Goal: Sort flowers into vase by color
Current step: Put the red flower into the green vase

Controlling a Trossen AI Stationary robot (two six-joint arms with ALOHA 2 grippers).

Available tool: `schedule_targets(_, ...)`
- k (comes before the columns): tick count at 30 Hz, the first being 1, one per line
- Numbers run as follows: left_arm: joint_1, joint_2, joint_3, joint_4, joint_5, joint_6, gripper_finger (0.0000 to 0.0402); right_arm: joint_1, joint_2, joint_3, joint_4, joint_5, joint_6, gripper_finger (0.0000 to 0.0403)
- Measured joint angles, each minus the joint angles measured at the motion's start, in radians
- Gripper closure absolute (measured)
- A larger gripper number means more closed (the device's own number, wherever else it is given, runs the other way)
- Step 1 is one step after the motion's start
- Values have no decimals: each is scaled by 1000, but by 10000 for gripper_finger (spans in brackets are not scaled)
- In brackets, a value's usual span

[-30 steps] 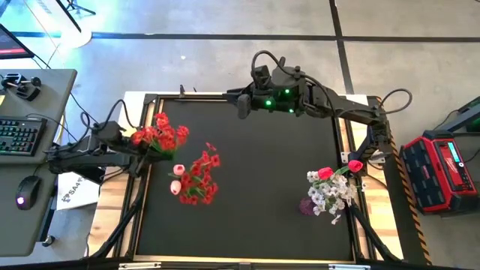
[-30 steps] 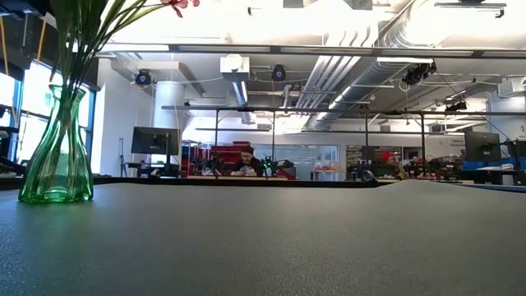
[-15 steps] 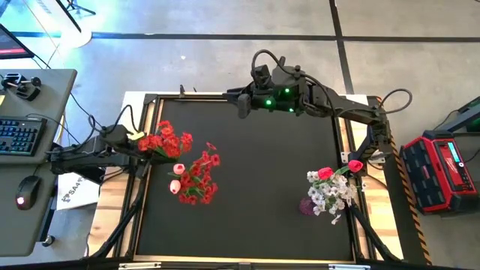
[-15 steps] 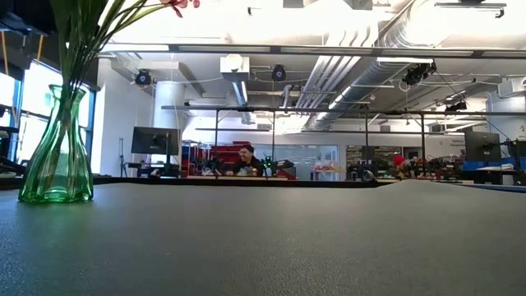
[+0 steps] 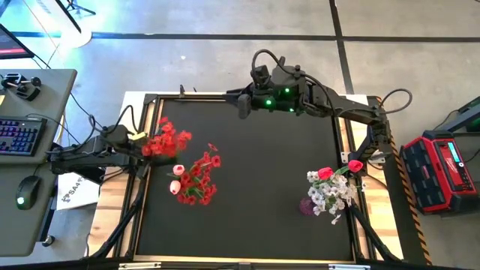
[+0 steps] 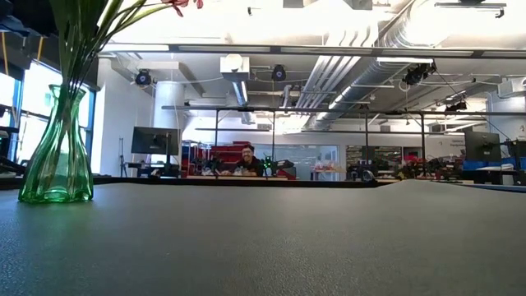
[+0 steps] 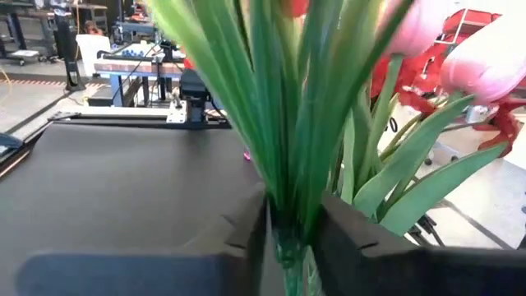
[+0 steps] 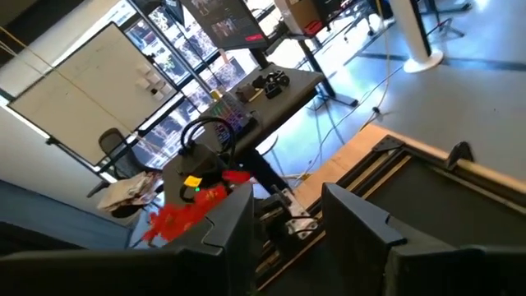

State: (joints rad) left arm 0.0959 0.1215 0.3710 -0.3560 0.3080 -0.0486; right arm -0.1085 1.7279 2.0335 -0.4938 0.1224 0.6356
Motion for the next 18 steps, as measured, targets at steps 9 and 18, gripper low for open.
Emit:
schedule_targets(9, 0, 0, 18, 9, 73, -70, 208, 0, 0, 0, -1, -26, 38, 270)
schedule_targets(18, 0, 0, 115, -160, 134, -132, 156, -18, 0, 0, -3, -67, 80, 270)
